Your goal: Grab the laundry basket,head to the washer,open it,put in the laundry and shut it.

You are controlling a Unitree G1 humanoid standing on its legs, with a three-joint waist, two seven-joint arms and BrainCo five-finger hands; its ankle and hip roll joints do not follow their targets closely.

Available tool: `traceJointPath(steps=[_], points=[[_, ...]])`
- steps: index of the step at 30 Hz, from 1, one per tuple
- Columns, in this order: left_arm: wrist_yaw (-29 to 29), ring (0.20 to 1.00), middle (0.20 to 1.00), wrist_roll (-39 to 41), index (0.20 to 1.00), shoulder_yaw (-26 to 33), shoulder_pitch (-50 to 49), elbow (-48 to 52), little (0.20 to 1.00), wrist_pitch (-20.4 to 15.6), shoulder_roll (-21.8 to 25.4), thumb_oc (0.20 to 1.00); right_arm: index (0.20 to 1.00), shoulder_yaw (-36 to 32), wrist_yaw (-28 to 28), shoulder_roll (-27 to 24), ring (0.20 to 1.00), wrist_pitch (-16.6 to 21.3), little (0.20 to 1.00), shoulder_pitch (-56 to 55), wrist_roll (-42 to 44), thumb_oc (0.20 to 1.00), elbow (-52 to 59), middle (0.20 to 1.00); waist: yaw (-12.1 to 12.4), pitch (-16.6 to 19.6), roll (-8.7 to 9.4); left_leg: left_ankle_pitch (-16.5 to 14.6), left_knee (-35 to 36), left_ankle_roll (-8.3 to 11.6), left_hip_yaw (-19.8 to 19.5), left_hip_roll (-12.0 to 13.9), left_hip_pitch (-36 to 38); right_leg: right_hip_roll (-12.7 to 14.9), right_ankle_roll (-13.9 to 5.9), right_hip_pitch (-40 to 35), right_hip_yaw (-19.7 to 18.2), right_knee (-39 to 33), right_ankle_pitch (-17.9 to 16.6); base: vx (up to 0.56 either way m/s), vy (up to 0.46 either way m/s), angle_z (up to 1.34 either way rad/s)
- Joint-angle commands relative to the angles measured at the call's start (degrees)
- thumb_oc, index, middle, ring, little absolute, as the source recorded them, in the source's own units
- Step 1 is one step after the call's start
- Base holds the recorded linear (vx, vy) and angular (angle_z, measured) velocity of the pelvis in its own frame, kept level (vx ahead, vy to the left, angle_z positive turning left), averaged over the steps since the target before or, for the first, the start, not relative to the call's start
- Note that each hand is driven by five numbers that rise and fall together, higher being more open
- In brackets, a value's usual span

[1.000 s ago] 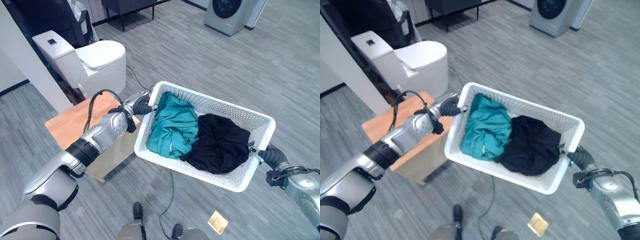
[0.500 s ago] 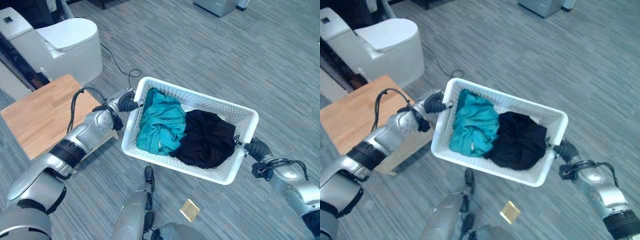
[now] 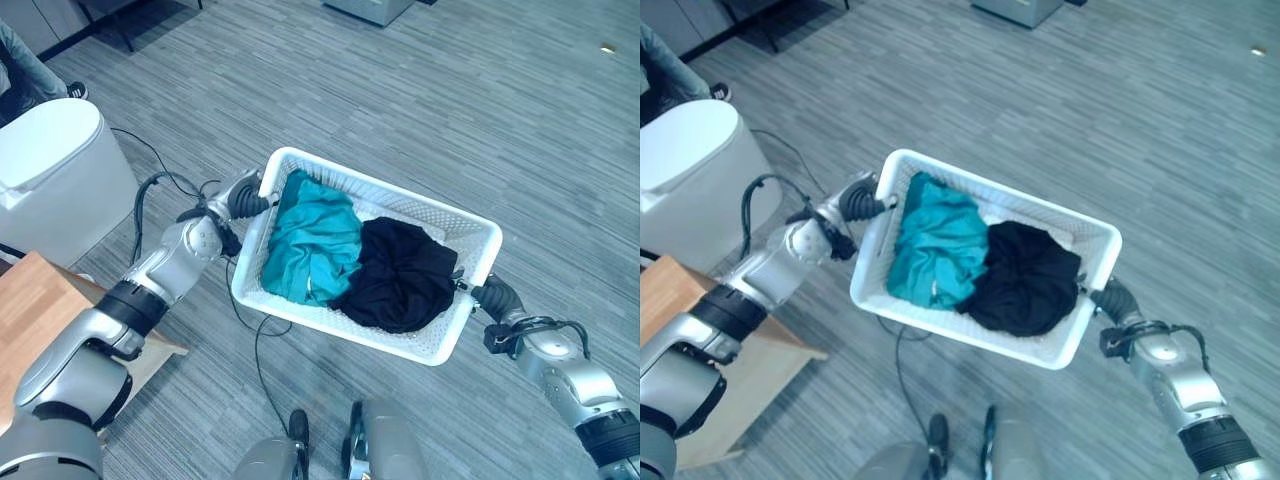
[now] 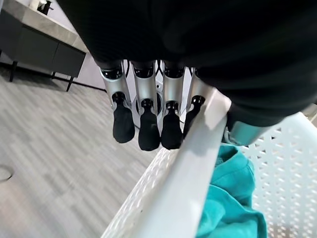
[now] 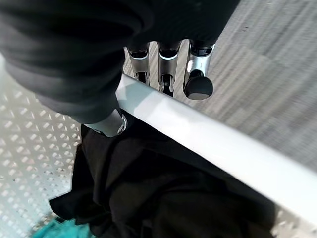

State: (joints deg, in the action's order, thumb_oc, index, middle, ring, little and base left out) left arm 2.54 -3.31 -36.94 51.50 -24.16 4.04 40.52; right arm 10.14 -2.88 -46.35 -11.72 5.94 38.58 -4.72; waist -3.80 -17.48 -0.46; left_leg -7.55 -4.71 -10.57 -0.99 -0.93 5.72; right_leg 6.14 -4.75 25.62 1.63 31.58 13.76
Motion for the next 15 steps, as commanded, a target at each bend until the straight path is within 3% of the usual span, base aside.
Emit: traceJointPath(steps=[1,2,3,4,8,9,10,13,15], points=[[1.3,0.2,0.2,0.0,0.2,0.3,1.4,0.0,0.2,-4.3,-4.9,0.2,0.2,-1.7,5.2,1.7,0.2,7.4,0.2,8.9,4.4,0.2,9.8,0.2,0.6,6.0,1.41,-0.9,-0.1,5.74,3.8,-2.9,-4.4,0.9,-3.55,-9.6,4.7,-20.4,-11.6,0.4,-0.177,1.02],[1.3,0.2,0.2,-0.1,0.2,0.3,1.3,-0.1,0.2,-4.3,-5.0,0.2,0.2,-1.6,5.2,1.7,0.2,7.4,0.2,8.8,4.4,0.2,9.8,0.2,0.5,5.9,1.03,-1.0,0.1,5.75,3.7,-2.5,-4.2,0.5,-3.62,-10.5,5.1,-21.7,-12.1,0.43,-0.168,0.62],[1.6,0.2,0.2,-0.6,0.2,1.0,0.3,-0.2,0.2,-4.5,-5.0,0.2,0.2,-1.8,5.2,1.6,0.2,7.2,0.2,8.5,3.9,0.2,10.2,0.2,0.4,5.9,0.6,-2.8,0.1,6.47,4.0,-2.4,-1.4,2.2,-4.97,-8.8,8.7,-29.1,-15.0,0.43,-0.161,0.47],[1.8,0.2,0.2,-1.2,0.2,1.3,0.1,-0.2,0.2,-4.4,-4.6,0.2,0.2,-1.9,5.3,1.6,0.2,7.0,0.2,8.4,3.6,0.2,10.3,0.2,0.5,6.0,0.95,-3.9,-0.2,6.76,4.5,-2.5,0.1,2.5,-5.54,-8.5,11.0,-31.3,-15.3,0.56,-0.234,0.26],[1.7,0.2,0.2,-1.8,0.2,1.1,-0.4,-0.5,0.2,-4.7,-4.2,0.2,0.2,-2.0,5.3,1.7,0.2,6.9,0.2,8.1,3.7,0.2,9.9,0.2,0.2,7.8,1.88,-7.1,-0.9,7.68,4.3,-2.1,3.9,2.1,-5.22,-11.5,11.4,-31.5,-17.0,0.43,-0.211,-0.01],[1.6,0.2,0.2,-1.5,0.2,1.9,-1.9,-0.5,0.2,-5.4,-4.4,0.2,0.2,-2.7,5.2,0.8,0.2,7.3,0.2,7.1,4.9,0.2,9.9,0.2,-0.6,9.3,1.13,-2.9,-8.8,10.49,5.4,1.9,3.9,-0.3,-2.8,-14.9,12.1,-28.2,-16.9,0.79,-0.618,0.2],[1.0,0.2,0.2,-0.9,0.2,2.0,-2.4,0.1,0.2,-5.2,-3.7,0.2,0.2,-3.4,4.8,-0.3,0.2,7.5,0.2,7.1,5.2,0.2,10.1,0.2,-0.7,8.8,1.8,5.9,-26.6,12.78,7.0,7.0,-2.5,-1.6,0.23,-18.1,13.7,-27.6,-14.8,0.76,-0.7,-0.02],[1.0,0.2,0.2,0.9,0.2,3.4,-3.1,1.7,0.2,-5.4,-2.2,0.2,0.2,-3.2,4.2,-0.4,0.2,7.7,0.2,7.3,5.6,0.2,9.4,0.2,0.9,8.1,3.14,10.4,-43.6,13.45,7.9,10.7,-7.2,-4.1,3.82,-23.1,13.8,-28.5,-11.1,0.38,-0.416,-0.03],[1.1,0.2,0.2,1.6,0.2,3.7,-3.0,2.3,0.2,-5.4,-1.9,0.2,0.2,-3.1,3.7,-0.5,0.2,7.7,0.2,7.5,5.7,0.2,9.2,0.2,1.4,7.4,2.84,9.8,-46.7,14.03,8.3,13.1,-9.3,-5.6,4.76,-24.6,13.9,-28.4,-9.5,0.2,-0.181,-0.62]])
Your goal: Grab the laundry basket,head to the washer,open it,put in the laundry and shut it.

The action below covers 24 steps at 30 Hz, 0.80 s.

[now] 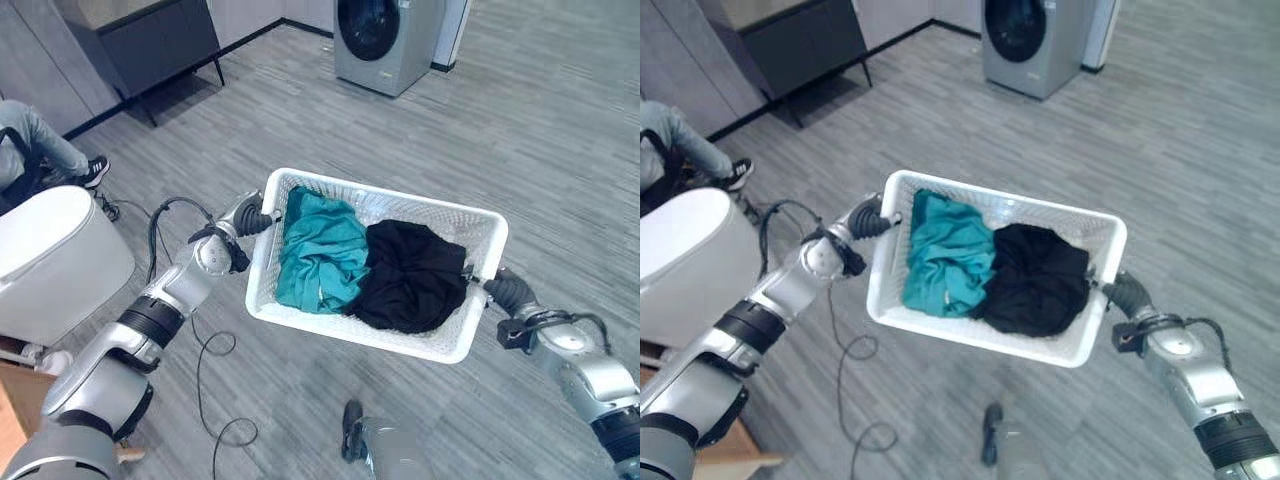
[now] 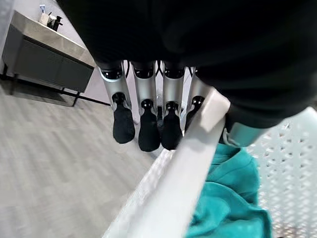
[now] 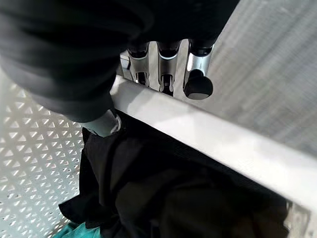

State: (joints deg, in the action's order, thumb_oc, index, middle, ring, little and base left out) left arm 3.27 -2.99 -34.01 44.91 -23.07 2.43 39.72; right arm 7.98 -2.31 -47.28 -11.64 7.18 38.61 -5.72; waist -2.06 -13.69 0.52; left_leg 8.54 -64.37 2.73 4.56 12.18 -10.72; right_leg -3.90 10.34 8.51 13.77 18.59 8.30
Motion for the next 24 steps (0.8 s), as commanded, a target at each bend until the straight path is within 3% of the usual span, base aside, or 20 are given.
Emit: traceJointPath(steps=[1,3,4,5,6,9,10,15,18,19,22,23,24], points=[[0.3,0.2,0.2,1.9,0.2,0.8,3.7,1.6,0.2,-3.5,-1.2,0.2,0.2,-1.2,2.7,0.3,0.2,7.5,0.2,6.1,5.6,0.2,10.2,0.2,0.2,3.1,2.22,-6.8,11.8,0.59,3.1,0.4,4.3,4.3,-9.85,-8.8,1.8,-15.5,-3.2,0.17,-0.114,-0.67],[0.0,0.2,0.2,2.3,0.2,0.9,4.0,2.1,0.2,-3.4,-1.7,0.2,0.2,-1.8,2.4,0.3,0.2,7.3,0.2,4.7,5.4,0.2,11.1,0.2,1.3,2.2,3.65,-8.3,15.8,-0.74,4.5,0.3,-1.5,5.1,-9.79,-10.7,2.4,-15.8,-2.8,0.24,-0.103,-0.23],[-0.3,0.2,0.2,1.9,0.2,1.2,4.0,2.3,0.2,-3.3,-2.2,0.2,0.2,-2.7,2.7,0.1,0.2,7.2,0.2,3.2,5.1,0.2,12.1,0.2,2.0,1.9,3.91,-8.5,25.6,-0.27,4.4,-0.4,-3.4,5.2,-10.4,-12.0,2.8,-15.6,-1.9,0.2,-0.022,-0.12],[-0.2,0.2,0.2,1.8,0.2,1.1,4.1,2.3,0.2,-3.2,-2.3,0.2,0.2,-2.8,2.7,0.1,0.2,7.2,0.2,3.0,5.1,0.2,12.2,0.2,2.1,1.8,4.17,-8.3,26.2,-0.33,4.7,-0.7,-2.9,5.5,-10.47,-12.2,2.7,-15.6,-1.9,0.49,0.051,-0.51],[0.0,0.2,0.2,0.8,0.2,1.2,4.2,2.0,0.2,-3.0,-2.9,0.2,0.2,-3.8,2.7,0.3,0.2,7.9,0.2,1.7,4.7,0.2,13.0,0.2,3.1,1.6,3.67,-6.0,49.8,0.37,4.9,-2.1,-2.3,5.4,-11.85,-14.1,3.3,-14.9,0.0,0.45,0.072,-0.79],[0.2,0.2,0.2,0.1,0.2,1.0,4.2,1.4,0.2,-2.9,-2.9,0.2,0.2,-3.9,2.6,0.9,0.2,8.6,0.2,1.9,4.4,0.2,12.8,0.2,4.5,1.4,3.18,-3.8,66.4,0.99,0.3,-4.1,-2.3,4.8,-12.05,-16.6,2.9,-12.6,3.8,0.48,0.06,-0.68],[0.2,0.2,0.2,0.0,0.2,0.6,4.6,1.1,0.2,-2.9,-3.1,0.2,0.2,-2.9,2.4,2.2,0.2,9.0,0.2,3.1,4.5,0.2,11.9,0.2,4.5,1.3,2.93,-3.7,69.0,1.29,-0.1,-4.0,-3.4,4.4,-11.78,-17.5,2.1,-10.7,6.0,0.47,0.066,0.22],[0.4,0.2,0.2,-0.2,0.2,0.8,4.7,0.4,0.2,-3.0,-3.6,0.2,0.2,-0.7,1.6,4.0,0.2,8.9,0.2,5.5,4.0,0.2,10.2,0.2,4.9,2.4,2.04,-3.2,68.5,0.68,3.7,-3.6,-3.6,4.3,-12.43,-19.8,0.9,-9.6,8.7,0.36,0.088,-0.12],[0.2,0.2,0.2,-0.2,0.2,0.5,4.1,0.8,0.2,-3.5,-2.3,0.2,0.2,-0.4,2.0,5.3,0.2,8.7,0.2,5.7,4.0,0.2,10.8,0.2,6.5,5.1,2.04,-1.7,64.8,-0.13,1.5,-5.4,-3.3,6.7,-13.77,-21.5,-1.1,-7.6,9.2,0.56,0.193,-0.42],[-0.1,0.2,0.2,-0.3,0.2,0.3,3.4,1.6,0.2,-3.7,-1.8,0.2,0.2,-0.2,2.4,5.8,0.2,8.9,0.2,5.4,4.3,0.2,11.0,0.2,7.0,5.7,2.53,-2.1,63.3,-0.69,0.8,-6.8,-3.5,8.0,-14.67,-21.8,-1.1,-5.9,7.5,0.62,0.217,-0.34],[-0.6,0.2,0.2,-0.9,0.2,-0.8,2.2,2.2,0.2,-3.8,-1.0,0.2,0.2,0.8,3.1,7.9,0.2,8.5,0.2,5.8,2.7,0.2,10.2,0.2,6.9,6.9,3.81,-4.8,58.4,-4.01,1.1,-11.7,-1.6,12.4,-17.73,-19.8,-3.5,3.3,-4.7,0.54,0.262,-0.09],[-0.6,0.2,0.2,-1.0,0.2,-1.3,1.9,2.1,0.2,-4.0,-1.2,0.2,0.2,1.6,3.0,8.6,0.2,8.7,0.2,6.2,2.6,0.2,9.3,0.2,6.8,7.2,3.97,-6.0,57.9,-5.36,1.7,-13.4,-0.9,13.4,-18.82,-18.6,-4.0,8.3,-10.1,0.61,0.37,0.29],[-0.4,0.2,0.2,-0.4,0.2,-1.4,2.1,2.2,0.2,-3.7,-1.3,0.2,0.2,1.8,2.6,9.5,0.2,8.5,0.2,7.0,2.1,0.2,8.7,0.2,6.2,7.1,3.13,-7.7,58.1,-7.06,2.3,-14.0,1.1,14.0,-19.42,-15.3,-4.3,17.7,-14.4,0.66,0.426,0.49]])
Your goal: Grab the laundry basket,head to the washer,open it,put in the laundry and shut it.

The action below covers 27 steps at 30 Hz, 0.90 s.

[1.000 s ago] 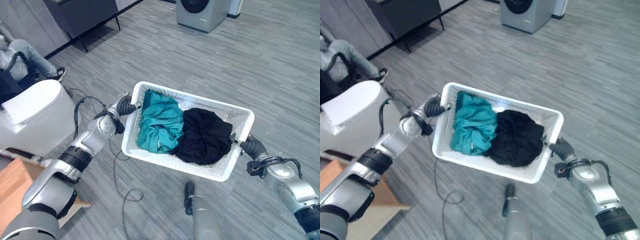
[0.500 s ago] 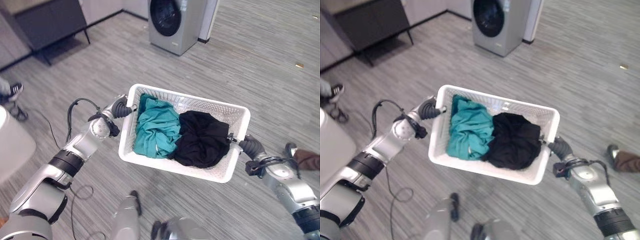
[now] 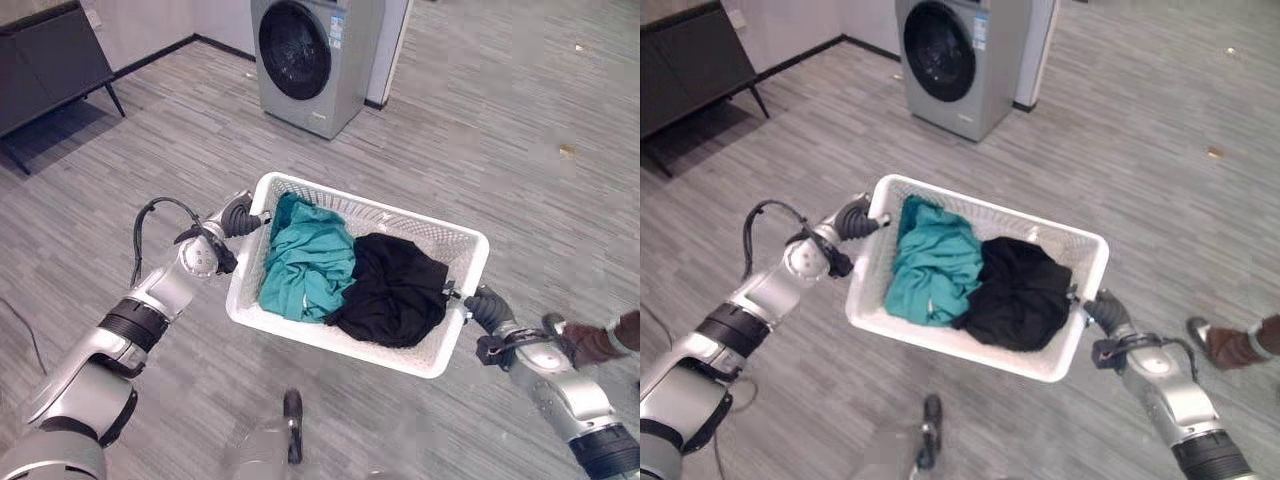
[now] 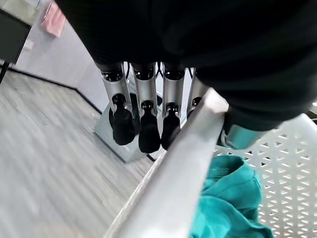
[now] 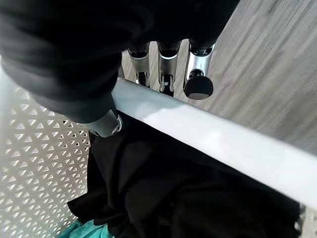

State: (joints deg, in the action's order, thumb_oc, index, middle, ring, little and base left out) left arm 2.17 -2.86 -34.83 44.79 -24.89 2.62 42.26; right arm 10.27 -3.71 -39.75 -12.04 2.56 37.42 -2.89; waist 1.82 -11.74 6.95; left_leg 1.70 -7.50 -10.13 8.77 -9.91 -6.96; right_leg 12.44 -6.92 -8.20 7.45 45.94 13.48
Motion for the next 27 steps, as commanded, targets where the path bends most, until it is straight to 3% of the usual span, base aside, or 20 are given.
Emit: traceJointPath(steps=[1,4,5,6,8,9,10,11,12,15,16,18,20,23,25,26,27], points=[[1.1,0.2,0.2,-0.1,0.2,-0.7,2.9,3.3,0.2,-3.6,-4.4,0.2,0.2,-0.6,3.8,3.0,0.2,9.2,0.2,12.2,2.5,0.2,4.9,0.2,1.1,4.6,-4.44,-2.8,2.1,4.54,-1.1,8.1,0.9,-0.5,-2.21,5.2,4.6,-3.7,-19.6,0.61,0.371,0.36],[1.2,0.2,0.2,0.2,0.2,-0.7,3.9,3.2,0.2,-3.3,-4.7,0.2,0.2,-1.2,3.8,3.0,0.2,8.9,0.2,12.2,2.4,0.2,5.0,0.2,0.0,3.7,-5.1,-4.0,3.1,4.37,-1.2,8.3,4.3,2.1,-1.39,9.0,8.3,-2.7,-16.0,0.34,0.112,0.25],[1.4,0.2,0.2,0.4,0.2,-0.6,4.5,3.0,0.2,-3.2,-5.3,0.2,0.2,-1.8,4.1,2.3,0.2,8.7,0.2,12.0,2.1,0.2,5.3,0.2,-1.2,3.0,-5.48,-5.0,3.6,4.99,-1.7,8.5,7.0,1.8,0.07,12.0,10.8,-7.1,-10.8,0.24,-0.008,0.55],[1.4,0.2,0.2,0.4,0.2,-0.6,4.5,3.0,0.2,-3.2,-5.3,0.2,0.2,-1.8,4.1,2.3,0.2,8.7,0.2,12.0,2.1,0.2,5.3,0.2,-1.3,3.1,-5.64,-4.9,3.6,5.07,-1.9,8.7,7.0,1.6,0.26,11.9,11.1,-7.4,-10.9,0.34,-0.026,0.46],[1.0,0.2,0.2,0.5,0.2,-1.1,5.1,2.3,0.2,-3.3,-5.8,0.2,0.2,-2.7,4.3,1.6,0.2,8.5,0.2,11.3,2.6,0.2,5.4,0.2,-2.2,2.5,-5.67,-6.3,3.4,6.26,-2.5,9.0,8.9,0.1,0.81,12.7,13.4,-17.7,-8.2,0.29,-0.106,0.47],[1.2,0.2,0.2,0.3,0.2,-0.9,5.6,1.8,0.2,-3.2,-6.2,0.2,0.2,-3.5,4.1,1.1,0.2,8.6,0.2,10.5,3.2,0.2,5.8,0.2,-2.8,2.3,-5.05,-7.8,3.1,7.32,-2.7,9.2,10.0,-0.7,0.37,13.6,13.6,-28.9,-8.8,0.27,-0.123,0.56],[1.2,0.2,0.2,0.3,0.2,-0.9,5.6,1.8,0.2,-3.3,-6.3,0.2,0.2,-3.5,4.1,1.0,0.2,8.5,0.2,10.5,3.2,0.2,5.8,0.2,-2.8,2.3,-5.23,-7.8,3.1,7.4,-2.8,9.4,10.1,-1.1,0.43,13.1,13.8,-29.6,-9.0,0.27,-0.13,0.47],[1.5,0.2,0.2,0.0,0.2,-0.6,5.8,1.5,0.2,-3.4,-6.6,0.2,0.2,-3.8,4.2,0.9,0.2,8.6,0.2,9.9,3.6,0.2,6.3,0.2,-3.3,2.4,-4.83,-8.4,3.3,7.89,-2.9,9.2,10.9,-1.9,-0.19,13.7,13.1,-35.8,-10.5,0.3,-0.105,0.31],[1.9,0.2,0.2,-0.7,0.2,-0.2,6.0,1.1,0.2,-3.8,-7.7,0.2,0.2,-4.3,4.4,0.7,0.2,8.8,0.2,9.0,3.6,0.2,6.9,0.2,-4.0,2.5,-4.01,-9.8,3.2,8.34,-2.9,8.4,12.5,-2.1,-2.03,16.0,12.6,-42.2,-13.9,0.4,-0.129,0.19],[2.1,0.2,0.2,-1.3,0.2,-0.1,6.0,0.8,0.2,-4.0,-8.4,0.2,0.2,-4.7,4.4,0.7,0.2,8.9,0.2,8.3,3.4,0.2,7.1,0.2,-4.2,2.2,-4.22,-11.9,2.7,9.04,-2.1,8.9,14.9,-2.8,-3.15,16.7,14.4,-47.3,-16.2,0.35,-0.091,0.58],[2.1,0.2,0.2,-1.8,0.2,-0.2,5.6,0.7,0.2,-4.0,-8.5,0.2,0.2,-5.0,4.5,0.8,0.2,8.9,0.2,7.7,3.4,0.2,7.2,0.2,-4.3,2.7,-4.04,-14.1,2.2,9.92,-1.3,9.0,17.3,-2.8,-4.15,17.6,17.4,-49.3,-16.3,0.39,-0.088,0.31],[1.9,0.2,0.2,-2.2,0.2,-0.2,5.5,0.5,0.2,-4.0,-8.5,0.2,0.2,-5.3,4.4,0.9,0.2,9.0,0.2,7.5,3.5,0.2,7.1,0.2,-4.4,3.2,-3.87,-15.6,0.9,10.61,0.2,9.4,19.4,-3.0,-4.04,16.8,21.7,-50.1,-16.9,0.43,-0.108,-0.11],[1.4,0.2,0.2,-2.4,0.2,-0.6,5.6,0.0,0.2,-4.1,-8.4,0.2,0.2,-5.0,4.6,0.5,0.2,8.9,0.2,7.6,4.0,0.2,6.5,0.2,-5.0,4.7,-3.91,-16.6,-0.7,11.68,0.7,10.1,21.7,-4.3,-3.4,14.9,23.4,-49.6,-16.8,0.45,-0.117,-0.2],[1.4,0.2,0.2,-2.1,0.2,-0.6,5.9,0.0,0.2,-4.4,-8.4,0.2,0.2,-5.5,4.5,-1.2,0.2,8.5,0.2,6.9,4.7,0.2,6.5,0.2,-6.4,5.7,-4.43,-15.5,-6.3,13.18,0.3,12.1,21.5,-6.5,-1.33,13.7,20.2,-47.9,-16.5,0.37,-0.126,-0.17],[1.4,0.2,0.2,-1.4,0.2,-1.0,6.4,-0.1,0.2,-4.6,-8.2,0.2,0.2,-6.2,4.2,-3.8,0.2,9.3,0.2,7.8,6.2,0.2,7.0,0.2,-7.1,5.1,-4.4,-1.1,-28.2,17.34,-0.9,17.9,14.8,-9.8,3.49,11.1,17.2,-45.4,-13.6,0.36,-0.299,-0.16],[1.5,0.2,0.2,-0.6,0.2,-0.7,6.6,0.7,0.2,-4.5,-7.3,0.2,0.2,-5.9,4.0,-4.2,0.2,9.1,0.2,8.5,6.6,0.2,6.8,0.2,-7.1,5.2,-4.62,0.5,-33.3,17.02,-0.8,19.9,12.8,-11.5,5.44,10.3,16.6,-45.0,-12.0,0.18,-0.214,-0.23],[1.5,0.2,0.2,-0.6,0.2,-0.7,6.6,0.8,0.2,-4.5,-7.3,0.2,0.2,-5.9,4.0,-4.2,0.2,9.2,0.2,8.6,6.6,0.2,6.8,0.2,-7.1,5.2,-4.67,0.5,-33.4,17.04,-0.8,20.0,12.7,-11.5,5.45,10.4,16.6,-45.0,-12.0,0.26,-0.214,-0.49]])
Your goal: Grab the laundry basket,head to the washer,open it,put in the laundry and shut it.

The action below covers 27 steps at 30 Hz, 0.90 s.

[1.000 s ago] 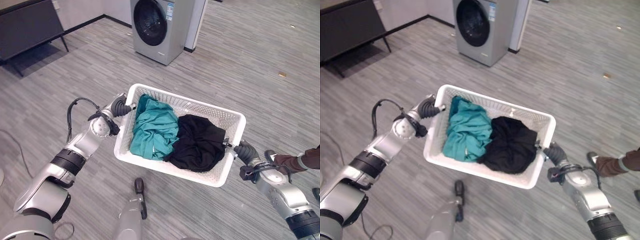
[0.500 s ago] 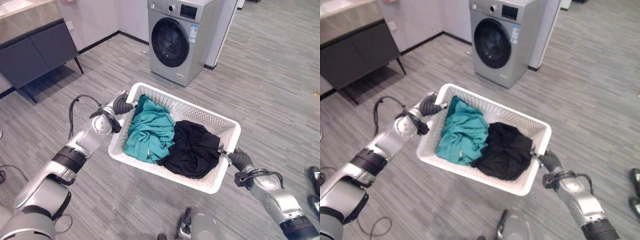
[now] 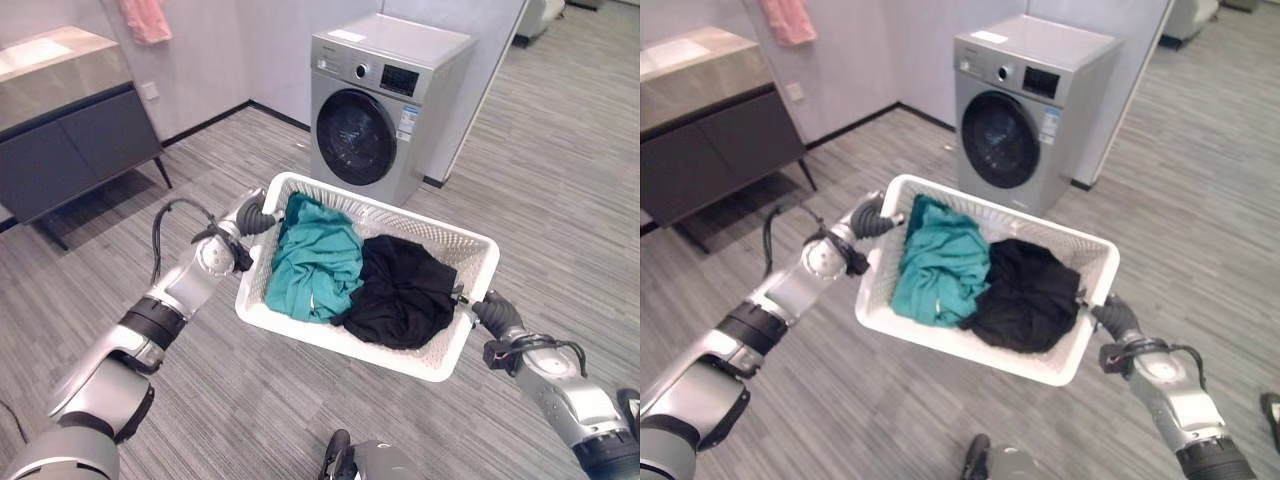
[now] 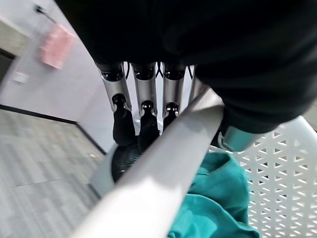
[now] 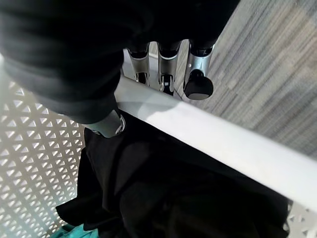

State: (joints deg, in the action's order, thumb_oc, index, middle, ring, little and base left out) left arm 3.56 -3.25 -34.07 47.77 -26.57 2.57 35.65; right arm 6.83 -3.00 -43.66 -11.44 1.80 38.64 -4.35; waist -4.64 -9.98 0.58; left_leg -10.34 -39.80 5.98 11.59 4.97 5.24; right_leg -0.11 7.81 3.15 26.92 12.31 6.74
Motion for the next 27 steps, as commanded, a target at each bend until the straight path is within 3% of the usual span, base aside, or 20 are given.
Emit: traceJointPath(steps=[1,2,6,7,8,9,11,12,14,17,19,21,23,24,25,27], points=[[0.2,0.2,0.2,1.1,0.2,-1.2,3.7,3.2,0.2,-4.5,0.2,0.2,0.2,-2.3,2.8,-0.7,0.2,8.9,0.2,10.4,5.4,0.2,8.0,0.2,0.9,2.5,2.49,16.8,-13.1,0.46,-7.0,4.3,-4.8,-0.1,-7.02,-4.1,-5.5,-11.7,-3.8,0.24,-0.16,-0.78],[0.5,0.2,0.2,1.8,0.2,-1.1,3.7,3.5,0.2,-4.5,0.2,0.2,0.2,-1.9,2.5,-0.9,0.2,8.8,0.2,10.7,5.3,0.2,8.0,0.2,1.2,2.0,3.49,17.2,-16.2,-1.14,-7.6,4.0,-7.8,0.0,-5.79,-4.7,-6.2,-11.9,-3.7,0.3,-0.189,-0.69],[0.6,0.2,0.2,3.0,0.2,-1.0,4.3,4.2,0.2,-4.0,-0.3,0.2,0.2,-2.5,1.6,-1.1,0.2,9.0,0.2,9.8,5.5,0.2,8.5,0.2,2.4,0.8,4.51,13.7,-14.7,-3.25,-9.0,3.9,-15.3,-0.2,-5.7,-7.4,-8.9,-12.5,-2.1,0.17,-0.048,-0.58],[0.6,0.2,0.2,2.9,0.2,-1.0,4.8,4.1,0.2,-3.9,-1.0,0.2,0.2,-2.7,1.4,-1.2,0.2,9.1,0.2,9.5,5.2,0.2,8.8,0.2,2.7,0.5,4.83,12.8,-9.3,-3.56,-8.8,4.3,-16.2,0.0,-6.17,-8.2,-9.3,-12.7,-1.6,0.39,0.022,-0.49],[0.6,0.2,0.2,2.5,0.2,-1.1,5.4,3.9,0.2,-3.8,-1.9,0.2,0.2,-2.9,1.6,-1.1,0.2,9.2,0.2,8.8,4.1,0.2,9.3,0.2,3.6,0.2,5.15,11.5,5.6,-4.07,-8.1,3.7,-16.9,0.6,-7.22,-9.7,-10.1,-12.8,-0.7,0.42,0.071,-0.47],[0.7,0.2,0.2,2.2,0.2,-1.0,5.4,3.9,0.2,-3.8,-1.9,0.2,0.2,-2.8,1.6,-1.0,0.2,9.4,0.2,8.5,3.6,0.2,9.3,0.2,4.0,0.2,4.79,11.1,14.5,-4.03,-8.6,2.8,-17.4,0.5,-7.8,-10.4,-10.4,-12.8,-0.2,0.45,0.104,-0.32],[0.7,0.2,0.2,1.7,0.2,-1.1,5.5,3.7,0.2,-3.7,-2.0,0.2,0.2,-2.7,1.9,-0.4,0.2,9.6,0.2,8.1,2.9,0.2,9.5,0.2,4.8,0.6,4.26,13.9,30.0,-3.25,-9.5,1.0,-15.9,0.3,-8.45,-11.8,-10.9,-12.5,0.9,0.31,0.073,-0.29],[0.7,0.2,0.2,1.7,0.2,-1.1,5.5,3.7,0.2,-3.7,-2.0,0.2,0.2,-2.7,1.9,-0.4,0.2,9.6,0.2,8.1,2.9,0.2,9.5,0.2,4.8,0.7,4.34,14.5,30.8,-3.29,-9.5,0.9,-15.6,0.4,-8.46,-11.8,-10.8,-12.6,0.8,0.37,0.046,-0.29],[0.8,0.2,0.2,1.5,0.2,-1.3,5.6,3.5,0.2,-3.8,-2.1,0.2,0.2,-2.3,1.4,1.0,0.2,10.0,0.2,8.7,2.5,0.2,8.7,0.2,5.5,0.7,3.52,16.0,39.2,-2.49,-8.3,-0.9,-18.1,-0.4,-8.62,-14.5,-11.0,-11.8,3.3,0.47,0.037,-0.42],[0.7,0.2,0.2,1.7,0.2,-1.7,6.1,3.3,0.2,-3.9,-1.9,0.2,0.2,-0.9,1.2,2.1,0.2,9.8,0.2,10.6,2.2,0.2,7.7,0.2,6.2,1.7,2.95,16.3,41.4,-2.85,-6.1,-1.4,-17.9,-0.6,-9.1,-16.3,-12.2,-10.2,5.8,0.42,0.061,-0.05],[0.9,0.2,0.2,1.3,0.2,-2.0,6.2,3.7,0.2,-4.1,-1.2,0.2,0.2,-0.5,0.9,2.4,0.2,9.8,0.2,12.0,2.0,0.2,7.4,0.2,7.1,3.6,2.63,16.7,39.2,-3.72,-7.2,-2.3,-16.4,0.5,-9.82,-18.1,-13.1,-7.8,7.4,0.51,0.111,-0.1],[0.9,0.2,0.2,1.5,0.2,-2.7,6.6,3.3,0.2,-4.1,-0.3,0.2,0.2,0.0,1.2,2.8,0.2,9.7,0.2,13.1,1.7,0.2,6.8,0.2,7.8,4.5,2.91,15.9,36.3,-4.96,-8.0,-3.6,-15.4,2.5,-11.41,-17.3,-13.4,-0.9,6.3,0.47,0.151,-0.08],[1.1,0.2,0.2,1.6,0.2,-3.7,7.3,3.0,0.2,-4.0,0.7,0.2,0.2,1.5,0.8,3.7,0.2,9.3,0.2,15.6,1.1,0.2,4.6,0.2,7.9,4.3,3.12,12.9,34.3,-8.21,-6.4,-5.4,-12.6,7.1,-14.88,-12.2,-14.0,14.0,-2.6,0.39,0.239,-0.29],[1.4,0.2,0.2,1.7,0.2,-3.9,7.3,2.7,0.2,-3.9,0.8,0.2,0.2,2.2,0.7,4.2,0.2,9.2,0.2,16.6,0.9,0.2,3.5,0.2,7.4,3.7,2.96,11.5,33.7,-9.62,-5.6,-5.9,-11.0,8.5,-15.57,-10.2,-14.5,21.7,-6.5,0.28,0.224,-0.33],[1.7,0.2,0.2,2.2,0.2,-4.0,7.2,2.6,0.2,-3.8,0.9,0.2,0.2,2.9,0.4,4.8,0.2,9.1,0.2,17.8,0.3,0.2,2.5,0.2,6.8,3.2,1.97,10.7,33.8,-10.57,-5.6,-5.5,-9.5,9.0,-15.28,-7.5,-14.5,27.4,-8.1,0.22,0.179,-0.2],[1.9,0.2,0.2,2.8,0.2,-3.6,7.0,2.5,0.2,-3.4,1.3,0.2,0.2,3.2,0.2,5.9,0.2,8.9,0.2,19.2,-0.6,0.2,1.0,0.2,6.6,2.7,0.94,9.5,34.3,-11.92,-4.7,-5.6,-6.5,11.9,-15.43,-2.9,-12.9,34.2,-8.1,0.22,0.139,-0.2]])
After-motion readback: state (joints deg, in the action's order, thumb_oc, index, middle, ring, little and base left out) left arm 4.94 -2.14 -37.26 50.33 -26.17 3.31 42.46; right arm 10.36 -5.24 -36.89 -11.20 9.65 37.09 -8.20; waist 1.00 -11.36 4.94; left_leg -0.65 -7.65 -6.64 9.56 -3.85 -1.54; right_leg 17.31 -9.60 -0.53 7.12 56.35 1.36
